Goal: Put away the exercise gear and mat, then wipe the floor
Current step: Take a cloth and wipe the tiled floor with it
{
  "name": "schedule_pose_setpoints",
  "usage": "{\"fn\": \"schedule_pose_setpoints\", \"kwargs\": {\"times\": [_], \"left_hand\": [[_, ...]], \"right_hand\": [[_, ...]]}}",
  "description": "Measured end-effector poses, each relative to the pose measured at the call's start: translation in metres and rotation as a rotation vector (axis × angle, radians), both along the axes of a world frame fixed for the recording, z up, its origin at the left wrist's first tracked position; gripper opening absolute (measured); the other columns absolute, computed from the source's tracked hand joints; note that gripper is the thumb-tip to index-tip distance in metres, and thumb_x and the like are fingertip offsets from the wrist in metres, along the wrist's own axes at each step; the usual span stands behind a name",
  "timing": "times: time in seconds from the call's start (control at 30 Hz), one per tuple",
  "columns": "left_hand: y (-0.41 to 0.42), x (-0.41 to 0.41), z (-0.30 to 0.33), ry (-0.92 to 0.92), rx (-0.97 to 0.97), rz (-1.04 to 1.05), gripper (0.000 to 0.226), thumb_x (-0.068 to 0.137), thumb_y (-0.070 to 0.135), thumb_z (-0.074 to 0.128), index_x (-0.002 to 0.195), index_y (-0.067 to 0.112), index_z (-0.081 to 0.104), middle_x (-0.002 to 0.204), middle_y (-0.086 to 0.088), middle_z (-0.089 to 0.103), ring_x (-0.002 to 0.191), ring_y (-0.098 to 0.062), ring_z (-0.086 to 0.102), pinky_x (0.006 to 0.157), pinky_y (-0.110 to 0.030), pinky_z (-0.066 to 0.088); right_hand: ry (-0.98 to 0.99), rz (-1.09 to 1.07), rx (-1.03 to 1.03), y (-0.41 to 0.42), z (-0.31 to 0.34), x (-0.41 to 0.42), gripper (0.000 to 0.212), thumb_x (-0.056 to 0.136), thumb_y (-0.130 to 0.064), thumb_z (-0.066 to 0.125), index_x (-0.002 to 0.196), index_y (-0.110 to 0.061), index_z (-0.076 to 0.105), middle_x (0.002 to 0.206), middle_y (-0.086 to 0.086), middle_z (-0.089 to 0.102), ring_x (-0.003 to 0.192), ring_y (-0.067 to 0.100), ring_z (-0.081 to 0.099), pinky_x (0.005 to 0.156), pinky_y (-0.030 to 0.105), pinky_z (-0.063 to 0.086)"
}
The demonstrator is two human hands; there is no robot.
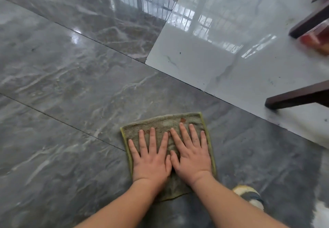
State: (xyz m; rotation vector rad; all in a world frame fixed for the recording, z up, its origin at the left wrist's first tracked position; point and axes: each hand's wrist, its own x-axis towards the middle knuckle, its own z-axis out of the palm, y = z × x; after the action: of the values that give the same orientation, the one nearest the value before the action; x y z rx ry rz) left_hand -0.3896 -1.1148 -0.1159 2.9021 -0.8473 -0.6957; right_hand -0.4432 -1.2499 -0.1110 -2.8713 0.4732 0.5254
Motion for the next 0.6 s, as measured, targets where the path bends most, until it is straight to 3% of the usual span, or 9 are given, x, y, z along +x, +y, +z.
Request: {"fn": "schedule_pose_setpoints", "kwargs": {"times": [0.13,0.33,0.43,0.53,0.6], "left_hand": [[-0.006,0.022,-0.003,-0.056,-0.045,-0.101,0.072,0.082,0.052,0.041,0.150,0.031,0.030,0.159,-0.014,0.024,0.146,-0.047,0.015,0.109,-0.074,0.009],[-0.042,0.088,-0.005,-0.108,-0.051,-0.037,0.070,0.085,0.053,0.039,0.151,0.037,0.024,0.161,-0.010,0.019,0.148,-0.041,0.011,0.112,-0.071,0.005],[-0.061,0.127,-0.006,-0.127,-0.036,-0.030,0.067,0.089,0.053,0.032,0.151,0.040,0.014,0.163,-0.007,0.010,0.149,-0.038,0.004,0.113,-0.069,0.001],[-0.079,0.171,-0.006,-0.160,-0.033,-0.083,0.065,0.091,0.055,0.019,0.150,0.044,-0.006,0.163,-0.003,-0.010,0.149,-0.035,-0.014,0.112,-0.067,-0.009],[-0.096,0.207,-0.006,-0.171,-0.014,-0.123,0.066,0.091,0.056,0.013,0.149,0.045,-0.017,0.161,-0.001,-0.021,0.146,-0.033,-0.023,0.111,-0.066,-0.013]], "right_hand": [[-0.018,-0.036,-0.014,-0.001,-0.005,0.007,0.073,0.085,-0.049,0.043,0.153,-0.033,0.022,0.162,-0.003,0.017,0.150,0.026,0.017,0.116,0.058,0.017],[-0.070,-0.122,-0.044,-0.030,-0.009,0.077,0.070,0.088,-0.049,0.038,0.153,-0.035,0.018,0.162,-0.003,0.015,0.150,0.026,0.014,0.118,0.057,0.012],[-0.055,-0.124,-0.041,-0.049,-0.008,0.118,0.068,0.090,-0.050,0.031,0.152,-0.038,0.006,0.162,-0.004,0.002,0.152,0.024,0.003,0.120,0.056,0.002],[-0.053,-0.131,-0.047,-0.068,-0.006,0.156,0.066,0.093,-0.052,0.021,0.148,-0.041,-0.014,0.157,-0.006,-0.022,0.150,0.022,-0.017,0.118,0.054,-0.012],[-0.052,-0.157,-0.051,-0.084,-0.005,0.188,0.066,0.094,-0.052,0.018,0.148,-0.041,-0.018,0.154,-0.007,-0.030,0.148,0.021,-0.023,0.117,0.053,-0.016]]}}
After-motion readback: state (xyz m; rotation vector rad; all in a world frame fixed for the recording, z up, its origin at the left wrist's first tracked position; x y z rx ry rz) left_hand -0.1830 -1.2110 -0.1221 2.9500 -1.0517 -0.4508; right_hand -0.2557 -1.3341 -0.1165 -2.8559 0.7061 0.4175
